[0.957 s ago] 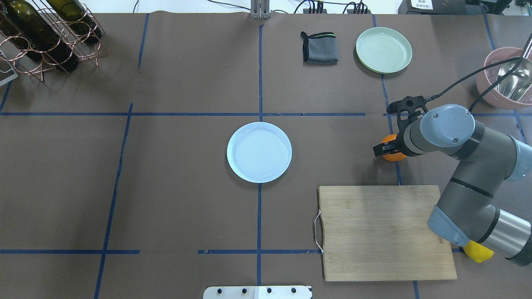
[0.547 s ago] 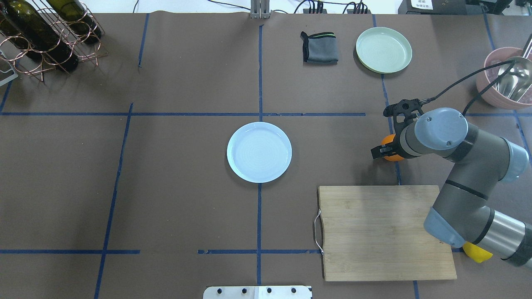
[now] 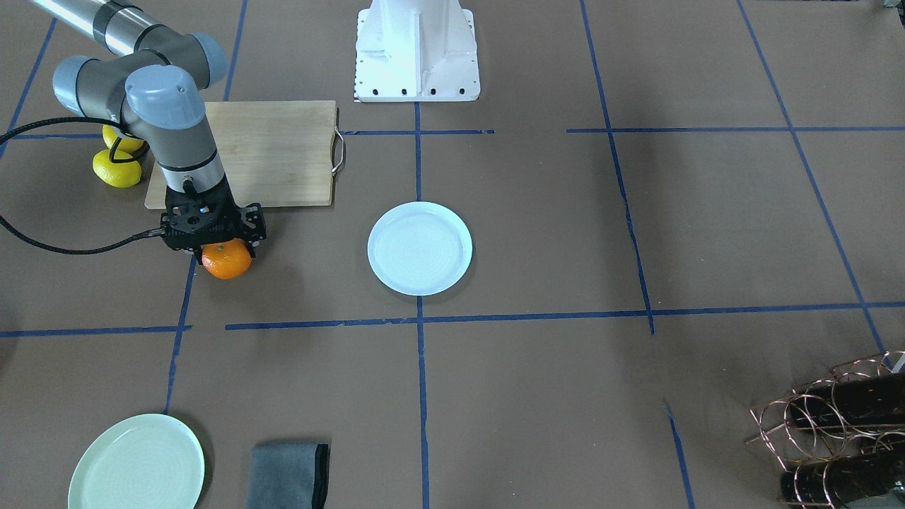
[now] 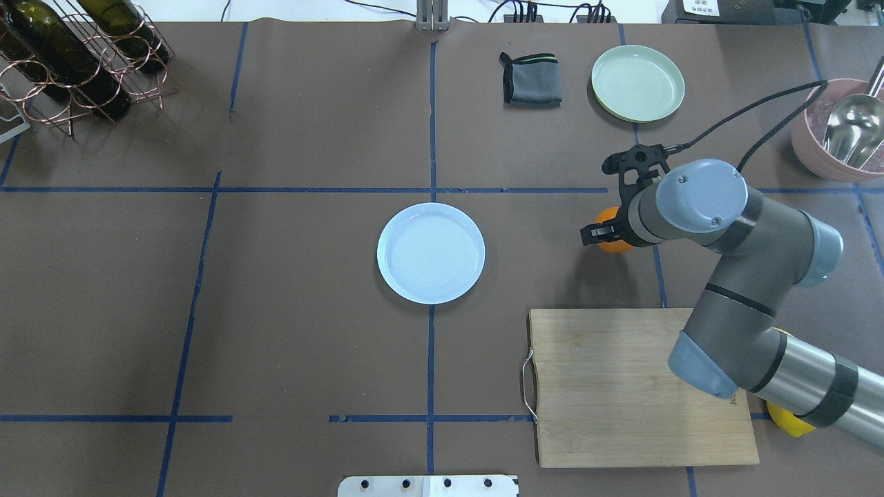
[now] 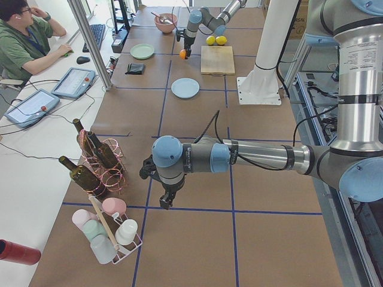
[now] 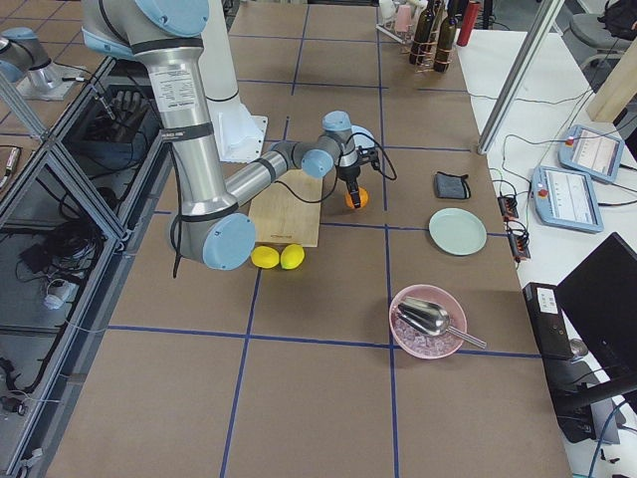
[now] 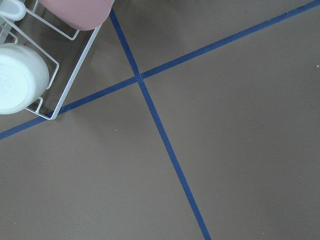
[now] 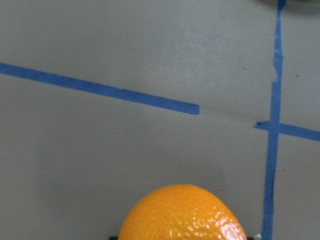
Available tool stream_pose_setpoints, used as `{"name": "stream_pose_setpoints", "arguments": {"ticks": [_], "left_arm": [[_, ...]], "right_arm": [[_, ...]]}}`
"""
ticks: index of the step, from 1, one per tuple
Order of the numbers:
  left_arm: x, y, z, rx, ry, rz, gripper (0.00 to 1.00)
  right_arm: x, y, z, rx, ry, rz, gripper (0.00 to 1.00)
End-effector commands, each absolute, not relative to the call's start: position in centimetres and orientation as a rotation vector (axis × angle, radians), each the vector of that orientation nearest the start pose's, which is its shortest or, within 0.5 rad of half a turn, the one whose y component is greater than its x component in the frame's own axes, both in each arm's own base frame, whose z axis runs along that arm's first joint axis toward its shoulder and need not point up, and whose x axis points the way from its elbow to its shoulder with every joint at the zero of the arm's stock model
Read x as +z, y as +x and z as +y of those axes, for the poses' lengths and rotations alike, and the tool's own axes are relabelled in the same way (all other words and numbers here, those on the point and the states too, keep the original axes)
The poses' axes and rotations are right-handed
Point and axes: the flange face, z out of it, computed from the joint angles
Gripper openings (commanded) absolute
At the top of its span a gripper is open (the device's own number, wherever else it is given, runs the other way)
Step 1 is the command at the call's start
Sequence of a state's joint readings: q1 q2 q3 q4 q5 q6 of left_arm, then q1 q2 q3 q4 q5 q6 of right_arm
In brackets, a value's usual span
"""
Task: Pick orange to plate
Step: 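Carry the orange with the right gripper over the white plate and lower it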
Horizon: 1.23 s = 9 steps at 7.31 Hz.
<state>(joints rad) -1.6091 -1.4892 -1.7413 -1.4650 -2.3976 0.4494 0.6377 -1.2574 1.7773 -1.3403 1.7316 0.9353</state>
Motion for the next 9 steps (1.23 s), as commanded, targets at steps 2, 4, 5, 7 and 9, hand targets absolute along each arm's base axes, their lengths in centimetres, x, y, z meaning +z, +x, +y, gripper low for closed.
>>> {"name": "stream_pose_setpoints", "arguments": {"ticks": [2,4,5,7,9], "left_arm": [[61.9,-7.7,-45.2,0.382,0.188,0.811,1.0],[61.8,-7.7,-45.3,0.384,0.19,0.81,1.0],[61.7,-7.7,-45.3,0.383,0.192,0.81,1.0],[61.8,-7.7,-45.2,0.382,0.19,0.81,1.0],[61.7,-7.7,-45.3,0.383,0.193,0.811,1.0]], "right_arm": [[20.5,-51.5,-47.9,0.085,0.25,-0.756,0.22],[17.3,-60.1,-47.9,0.105,0.261,-0.691,0.25],[17.0,-63.1,-47.1,0.116,0.25,-0.666,0.25],[17.4,-66.5,-46.4,0.118,0.25,-0.613,0.27],[18.6,-67.1,-45.5,0.105,0.241,-0.585,0.4]]}}
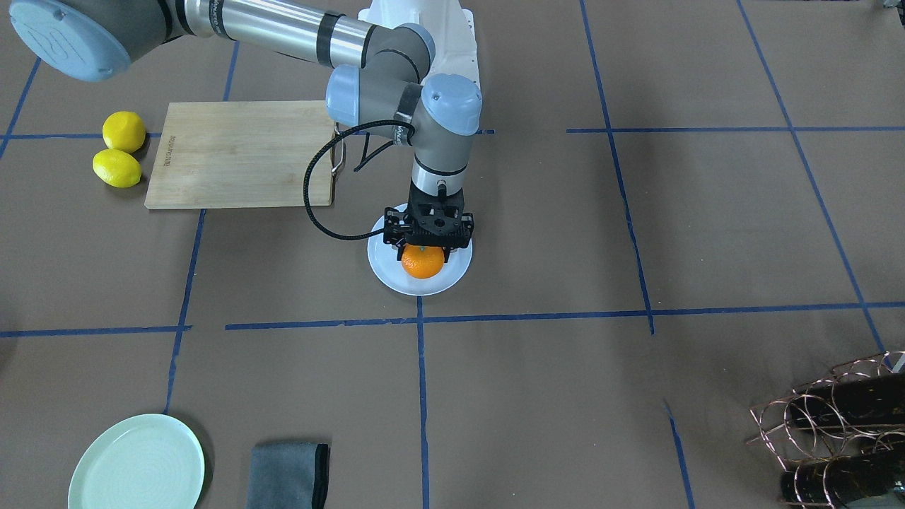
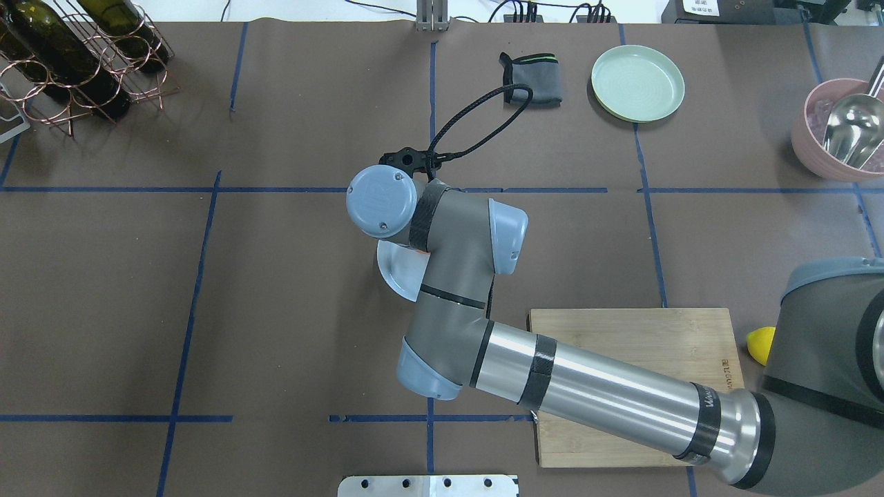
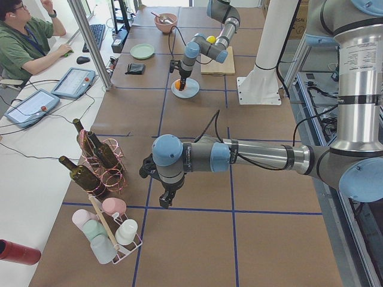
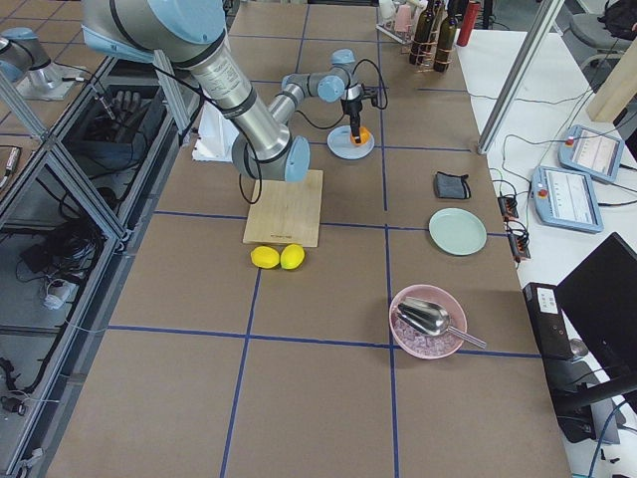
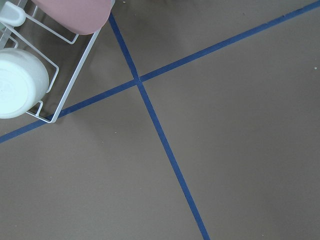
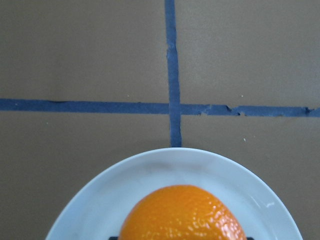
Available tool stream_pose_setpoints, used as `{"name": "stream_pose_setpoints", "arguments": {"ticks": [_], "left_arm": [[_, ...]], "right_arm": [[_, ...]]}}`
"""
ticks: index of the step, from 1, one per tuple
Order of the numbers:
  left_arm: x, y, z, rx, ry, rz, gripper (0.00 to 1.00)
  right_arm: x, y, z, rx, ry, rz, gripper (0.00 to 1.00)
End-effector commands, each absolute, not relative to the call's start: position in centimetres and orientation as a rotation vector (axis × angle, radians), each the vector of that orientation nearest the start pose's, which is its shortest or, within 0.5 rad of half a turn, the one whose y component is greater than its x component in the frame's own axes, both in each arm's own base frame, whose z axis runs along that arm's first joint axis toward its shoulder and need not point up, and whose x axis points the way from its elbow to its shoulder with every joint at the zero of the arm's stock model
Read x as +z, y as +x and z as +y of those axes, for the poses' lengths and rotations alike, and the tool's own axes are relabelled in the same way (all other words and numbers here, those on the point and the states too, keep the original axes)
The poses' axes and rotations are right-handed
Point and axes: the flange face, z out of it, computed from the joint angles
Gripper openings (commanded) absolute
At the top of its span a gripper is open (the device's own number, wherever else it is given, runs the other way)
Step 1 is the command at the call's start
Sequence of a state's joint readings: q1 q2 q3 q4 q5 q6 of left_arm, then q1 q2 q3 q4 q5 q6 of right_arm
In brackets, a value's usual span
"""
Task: Pick orange to plate
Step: 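Carry the orange with the right gripper over the white plate and lower it, then open the right gripper and raise it away from the orange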
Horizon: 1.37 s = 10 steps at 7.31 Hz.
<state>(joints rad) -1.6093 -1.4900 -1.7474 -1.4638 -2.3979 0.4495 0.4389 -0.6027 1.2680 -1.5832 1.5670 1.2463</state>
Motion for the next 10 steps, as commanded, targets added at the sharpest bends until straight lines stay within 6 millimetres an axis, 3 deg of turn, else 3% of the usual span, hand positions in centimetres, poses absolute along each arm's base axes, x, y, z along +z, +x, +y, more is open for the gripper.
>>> {"name": "stream_pose_setpoints", "arguments": {"ticks": [1,2,3,5,6,7,8,10], "left_arm": [[61.7,-7.7,-45.2,0.383,0.193,0.811,1.0],[61.6,-7.7,-45.3,0.384,0.194,0.811,1.0],[61.7,-7.7,-45.3,0.383,0.193,0.811,1.0],[61.6,-7.7,-45.3,0.385,0.195,0.811,1.0],[61.7,-7.7,-45.3,0.385,0.194,0.811,1.0],[61.6,-7.7,-45.3,0.386,0.196,0.81,1.0],[61.7,-7.7,-45.3,0.384,0.192,0.81,1.0],[62.7,-7.7,-45.0,0.375,0.172,0.815,1.0]], "right_arm": [[18.6,-67.1,-45.4,0.103,0.232,-0.559,0.5],[18.3,-67.1,-45.4,0.103,0.234,-0.563,0.85],[17.3,-66.8,-45.3,0.102,0.24,-0.58,1.0],[14.9,-64.7,-45.4,0.096,0.263,-0.62,1.0],[14.1,-62.6,-47.0,0.094,0.281,-0.637,1.0],[15.1,-58.5,-50.2,0.052,0.275,-0.653,1.0],[18.1,-52.3,-53.6,-0.03,0.257,-0.673,1.0],[26.1,-37.4,-57.4,-0.221,0.26,-0.712,1.0]]}}
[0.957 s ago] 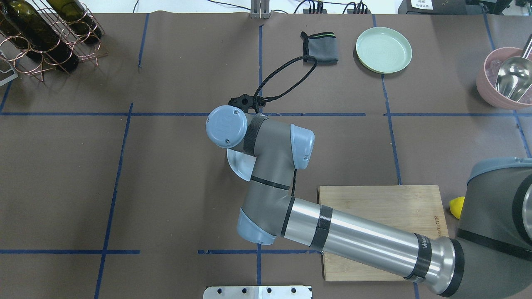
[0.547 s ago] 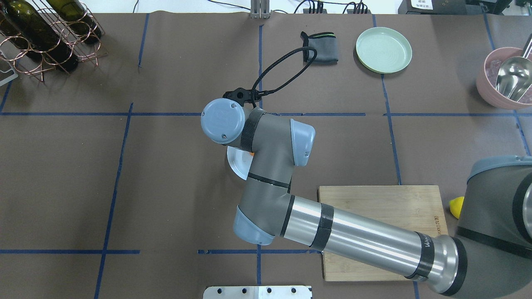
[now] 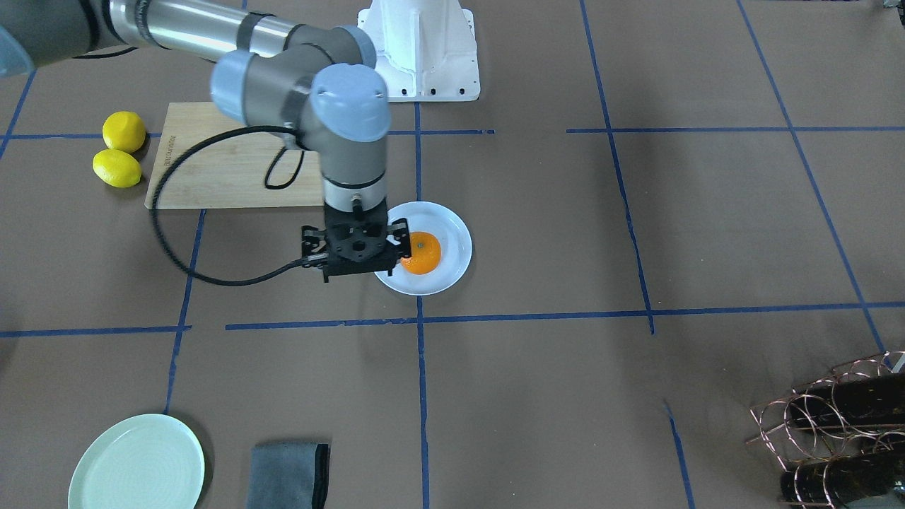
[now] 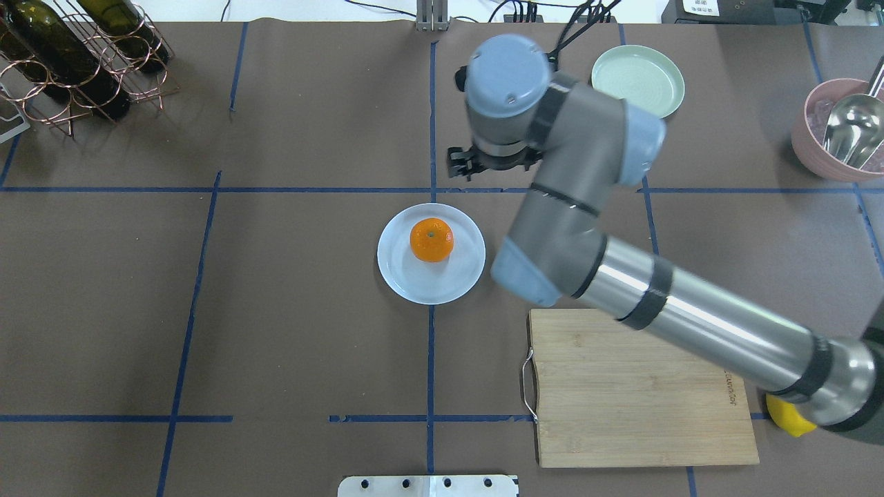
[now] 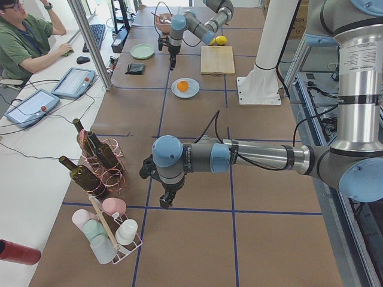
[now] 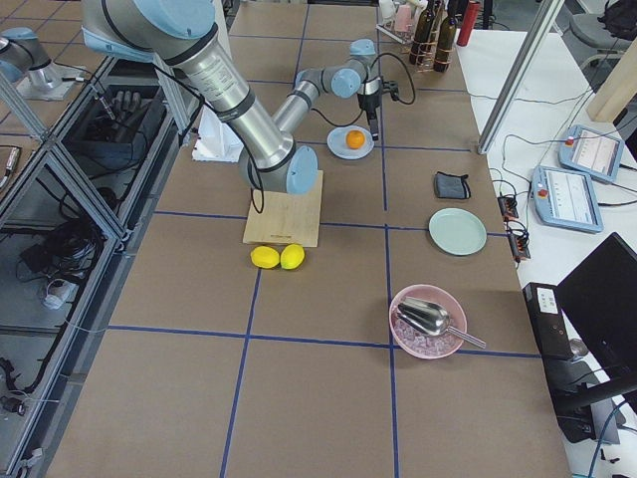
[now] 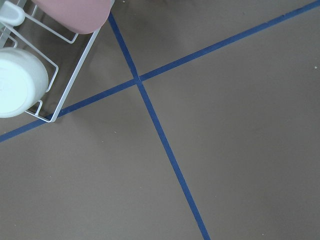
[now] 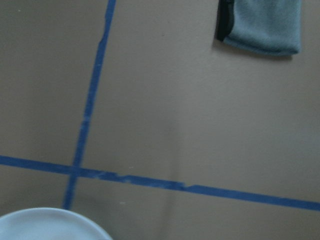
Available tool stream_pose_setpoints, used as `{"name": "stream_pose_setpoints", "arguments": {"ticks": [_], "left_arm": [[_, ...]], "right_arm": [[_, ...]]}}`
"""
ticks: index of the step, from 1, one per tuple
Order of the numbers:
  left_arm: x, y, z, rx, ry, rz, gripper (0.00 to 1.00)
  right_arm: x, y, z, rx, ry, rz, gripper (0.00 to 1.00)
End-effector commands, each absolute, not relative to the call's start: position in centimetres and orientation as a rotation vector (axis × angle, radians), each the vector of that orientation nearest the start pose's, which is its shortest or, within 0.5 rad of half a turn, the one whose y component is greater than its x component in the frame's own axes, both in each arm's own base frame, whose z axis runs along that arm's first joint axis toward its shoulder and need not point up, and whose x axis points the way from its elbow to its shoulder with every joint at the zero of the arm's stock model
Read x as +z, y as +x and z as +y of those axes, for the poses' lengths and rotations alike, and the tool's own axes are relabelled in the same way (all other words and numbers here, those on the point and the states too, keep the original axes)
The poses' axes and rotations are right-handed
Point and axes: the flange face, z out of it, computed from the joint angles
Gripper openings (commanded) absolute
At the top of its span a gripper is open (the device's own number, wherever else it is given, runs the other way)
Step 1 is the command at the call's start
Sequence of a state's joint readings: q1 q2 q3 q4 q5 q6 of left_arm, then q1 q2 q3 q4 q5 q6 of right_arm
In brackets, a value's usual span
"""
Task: Pick orange to plate
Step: 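Open the right gripper and raise it away from the orange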
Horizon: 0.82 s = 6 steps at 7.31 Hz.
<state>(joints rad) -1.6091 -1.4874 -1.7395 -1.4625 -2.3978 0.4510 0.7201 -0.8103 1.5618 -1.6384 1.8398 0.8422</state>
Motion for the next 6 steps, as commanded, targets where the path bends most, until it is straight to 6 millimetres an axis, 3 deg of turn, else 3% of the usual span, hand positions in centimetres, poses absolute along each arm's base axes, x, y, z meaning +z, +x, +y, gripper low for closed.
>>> {"name": "stream_pose_setpoints", "arguments": {"ticks": [1,3,4,5,6], "left_arm": [[63.3,-7.7,-44.6,0.37,0.161,0.817,1.0],[63.3,-7.8,-44.6,0.36,0.151,0.808,1.0],[63.2,-7.8,-44.6,0.357,0.151,0.809,1.0],[62.9,-7.8,-44.5,0.356,0.156,0.808,1.0],[63.0,-7.7,-44.4,0.357,0.155,0.815,1.0]], "right_arm": [[31.2,-30.5,-58.8,-0.323,0.261,-0.705,1.0],[41.3,-18.4,-59.0,-0.433,0.254,-0.722,1.0],[46.7,-12.1,-57.7,-0.431,0.25,-0.723,1.0],[52.8,-7.6,-54.6,-0.385,0.228,-0.709,1.0],[58.9,-4.8,-50.1,-0.363,0.24,-0.698,1.0]]}}
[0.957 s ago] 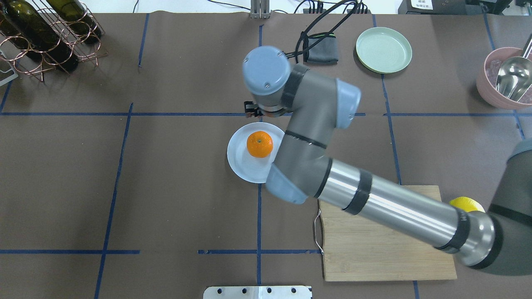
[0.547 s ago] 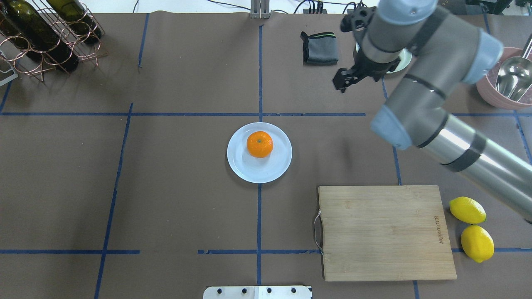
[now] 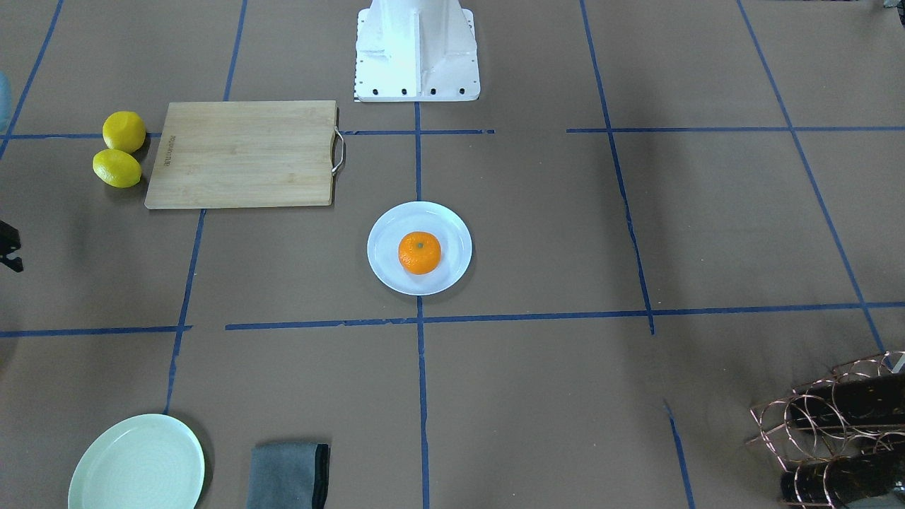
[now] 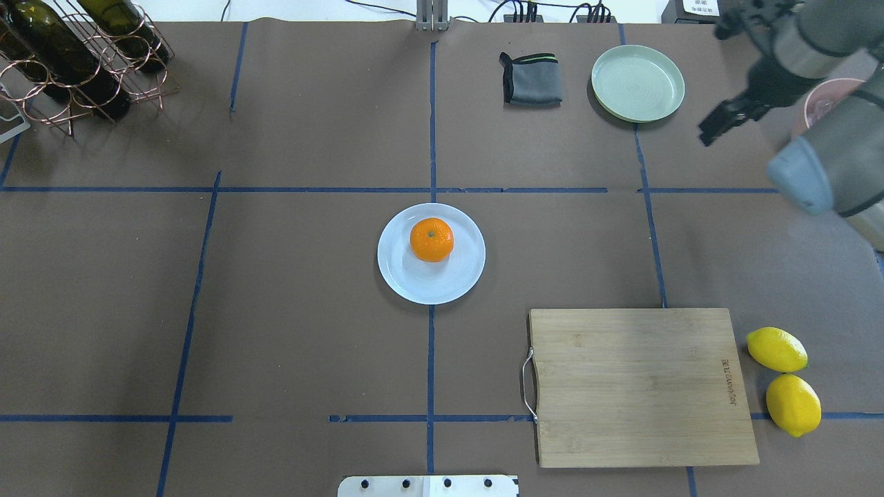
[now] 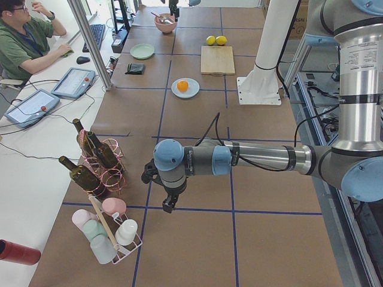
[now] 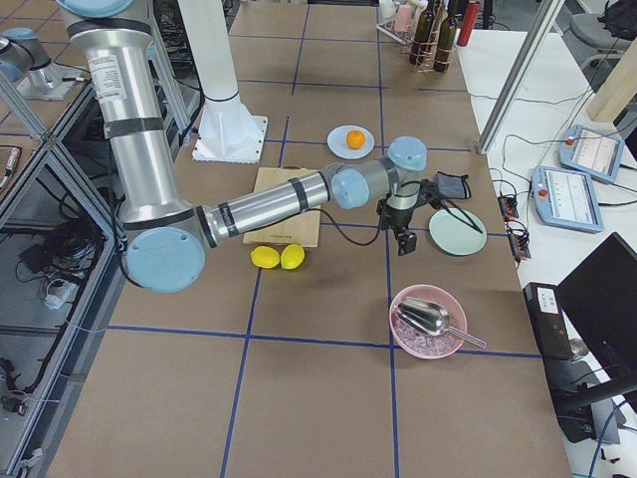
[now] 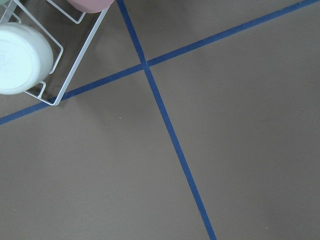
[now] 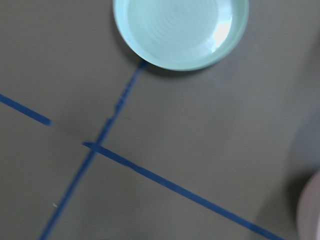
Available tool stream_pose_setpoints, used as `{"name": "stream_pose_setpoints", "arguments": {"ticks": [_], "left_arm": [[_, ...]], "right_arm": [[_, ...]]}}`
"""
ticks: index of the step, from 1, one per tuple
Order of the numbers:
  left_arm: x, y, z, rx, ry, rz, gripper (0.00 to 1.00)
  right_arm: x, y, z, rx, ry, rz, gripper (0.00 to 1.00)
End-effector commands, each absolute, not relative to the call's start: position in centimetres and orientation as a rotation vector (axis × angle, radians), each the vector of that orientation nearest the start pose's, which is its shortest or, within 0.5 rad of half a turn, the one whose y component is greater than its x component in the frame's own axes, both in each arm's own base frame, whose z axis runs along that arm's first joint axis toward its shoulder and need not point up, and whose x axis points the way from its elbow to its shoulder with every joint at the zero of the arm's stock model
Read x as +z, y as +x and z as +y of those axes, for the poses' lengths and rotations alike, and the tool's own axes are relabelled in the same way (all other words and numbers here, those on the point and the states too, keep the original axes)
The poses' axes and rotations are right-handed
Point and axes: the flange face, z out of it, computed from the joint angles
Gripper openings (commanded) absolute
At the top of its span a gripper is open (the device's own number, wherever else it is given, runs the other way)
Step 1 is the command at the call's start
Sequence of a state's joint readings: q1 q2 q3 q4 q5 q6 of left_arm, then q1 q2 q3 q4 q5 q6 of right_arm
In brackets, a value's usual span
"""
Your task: Pick orange to plate
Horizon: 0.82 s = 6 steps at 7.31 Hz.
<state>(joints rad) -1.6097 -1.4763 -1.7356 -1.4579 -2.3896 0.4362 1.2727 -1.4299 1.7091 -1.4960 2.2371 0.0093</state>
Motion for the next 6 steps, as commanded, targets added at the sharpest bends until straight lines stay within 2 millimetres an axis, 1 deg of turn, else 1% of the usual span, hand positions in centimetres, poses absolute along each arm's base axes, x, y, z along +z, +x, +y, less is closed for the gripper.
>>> {"name": "stream_pose_setpoints", "arguments": {"ticks": [1,2,3,4,5,6], "left_arm": [[62.9,-7.8,-44.3,0.358,0.159,0.815,1.0],[62.9,-7.8,-44.2,0.366,0.163,0.815,1.0],[62.1,-7.9,-44.3,0.378,0.184,0.81,1.0],[61.9,-7.9,-44.4,0.377,0.184,0.808,1.0],[62.0,-7.9,-44.3,0.376,0.183,0.809,1.0],[62.0,-7.9,-44.2,0.376,0.182,0.809,1.0]], "right_arm": [[63.4,-2.5,-47.2,-0.333,0.262,-0.687,1.0],[65.6,-0.8,-45.9,-0.299,0.285,-0.713,1.0],[65.1,0.4,-46.4,-0.255,0.289,-0.726,1.0],[64.4,2.6,-47.2,-0.167,0.229,-0.74,1.0],[62.6,3.9,-48.3,-0.129,0.168,-0.723,1.0],[63.4,4.1,-47.6,-0.127,0.141,-0.693,1.0]]}}
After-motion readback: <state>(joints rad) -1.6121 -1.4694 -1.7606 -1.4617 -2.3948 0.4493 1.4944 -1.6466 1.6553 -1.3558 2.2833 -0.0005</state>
